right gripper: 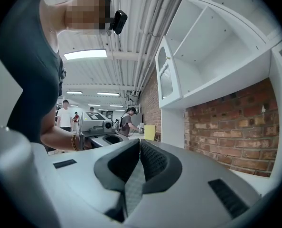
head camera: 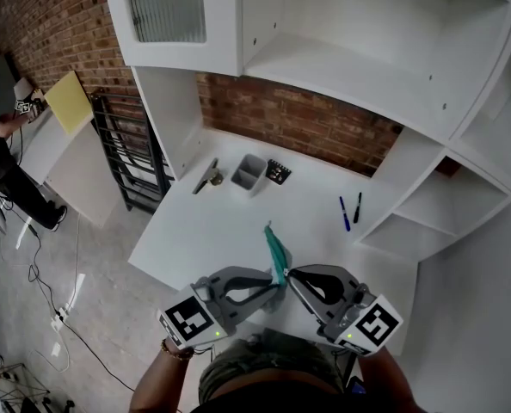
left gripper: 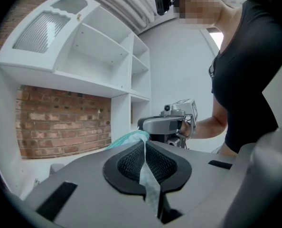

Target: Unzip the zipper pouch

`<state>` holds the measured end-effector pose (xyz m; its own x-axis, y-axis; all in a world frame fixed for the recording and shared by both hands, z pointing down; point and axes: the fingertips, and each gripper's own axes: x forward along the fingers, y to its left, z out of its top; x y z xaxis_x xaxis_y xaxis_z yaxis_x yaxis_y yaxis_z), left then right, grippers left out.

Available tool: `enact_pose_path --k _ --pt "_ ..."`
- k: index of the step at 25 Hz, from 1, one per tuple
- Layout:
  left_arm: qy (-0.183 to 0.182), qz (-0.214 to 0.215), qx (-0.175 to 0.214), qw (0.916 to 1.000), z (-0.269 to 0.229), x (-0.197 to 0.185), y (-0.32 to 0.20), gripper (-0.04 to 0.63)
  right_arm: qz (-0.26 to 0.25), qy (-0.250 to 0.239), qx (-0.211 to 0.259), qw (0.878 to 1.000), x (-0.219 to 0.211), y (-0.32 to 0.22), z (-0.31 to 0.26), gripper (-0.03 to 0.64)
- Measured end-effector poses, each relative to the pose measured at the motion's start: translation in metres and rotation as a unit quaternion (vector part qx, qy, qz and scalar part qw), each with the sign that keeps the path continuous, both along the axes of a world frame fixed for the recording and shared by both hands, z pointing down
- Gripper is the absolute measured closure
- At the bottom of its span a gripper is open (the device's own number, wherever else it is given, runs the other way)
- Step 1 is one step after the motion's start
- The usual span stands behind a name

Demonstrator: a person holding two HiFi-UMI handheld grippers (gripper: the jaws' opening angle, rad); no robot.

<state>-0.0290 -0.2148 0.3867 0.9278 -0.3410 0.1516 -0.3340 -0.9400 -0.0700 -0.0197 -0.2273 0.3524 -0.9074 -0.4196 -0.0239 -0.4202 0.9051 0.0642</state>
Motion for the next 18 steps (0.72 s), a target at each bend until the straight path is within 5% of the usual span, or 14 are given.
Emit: enact_pose_path --k 7,18 --pt "0.004 0.046 -0.005 0.9989 -0.001 0.006 0.013 0.587 -0.002 -0.001 -0.024 1.000 0.004 -0.003 0.002 0.611" --pt "0.008 0.044 -0.016 0.9989 0.005 -0.001 0.016 0.586 0.038 0.014 -0.026 0.999 0.008 -0.016 0.013 0.611"
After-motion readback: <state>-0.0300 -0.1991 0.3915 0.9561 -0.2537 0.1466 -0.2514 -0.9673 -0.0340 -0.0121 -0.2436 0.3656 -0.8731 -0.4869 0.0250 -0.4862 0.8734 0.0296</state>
